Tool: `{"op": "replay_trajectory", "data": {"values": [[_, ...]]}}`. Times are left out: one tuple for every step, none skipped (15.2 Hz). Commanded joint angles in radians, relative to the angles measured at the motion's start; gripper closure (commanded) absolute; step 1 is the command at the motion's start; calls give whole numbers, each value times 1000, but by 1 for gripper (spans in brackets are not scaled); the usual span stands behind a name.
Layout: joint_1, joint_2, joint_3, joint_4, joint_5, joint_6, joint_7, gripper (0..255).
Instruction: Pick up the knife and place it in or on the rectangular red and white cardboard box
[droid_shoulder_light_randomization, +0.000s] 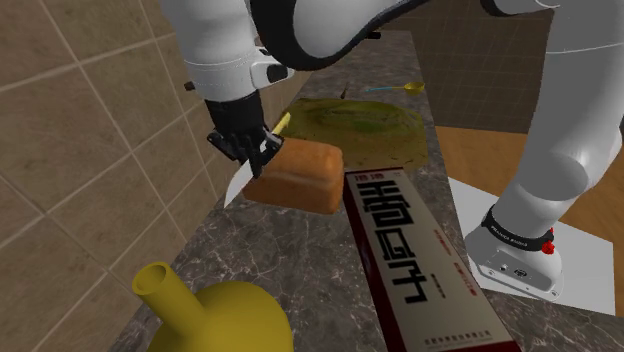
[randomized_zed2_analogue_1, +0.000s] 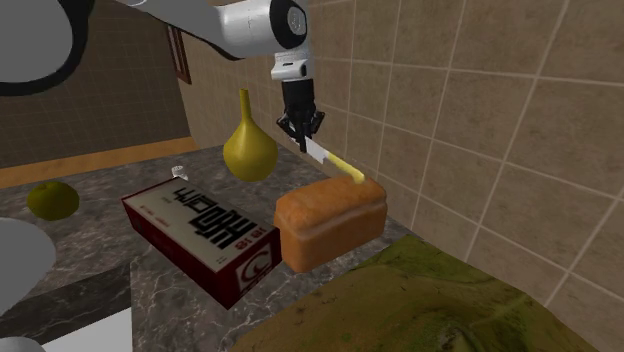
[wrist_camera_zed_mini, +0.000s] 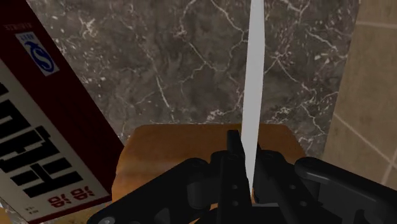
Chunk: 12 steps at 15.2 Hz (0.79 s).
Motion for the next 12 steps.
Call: {"op": "replay_trajectory", "data": {"values": [[-128, -124, 84, -123, 103, 60, -30, 255], [-200, -198, 134, -170, 171, 86, -62, 255], [-291, -314, 189, -217, 286, 115, -130, 255], [-329, -494, 168, -260, 468, 133, -251, 255], [-299, -612, 107, -297, 585, 130, -327, 255], [-206, -647, 21, -333, 611, 130, -335, 255], [-130, -682, -47, -368, 636, 128, -343, 255], [-84, -730, -90, -401, 673, 122, -360, 255], [-42, -775, -126, -433, 706, 115, -373, 255], [-2, -817, -158, -463, 734, 107, -383, 255], [36, -857, -187, -493, 760, 97, -391, 255], [72, -896, -212, -521, 783, 87, -396, 255]]}}
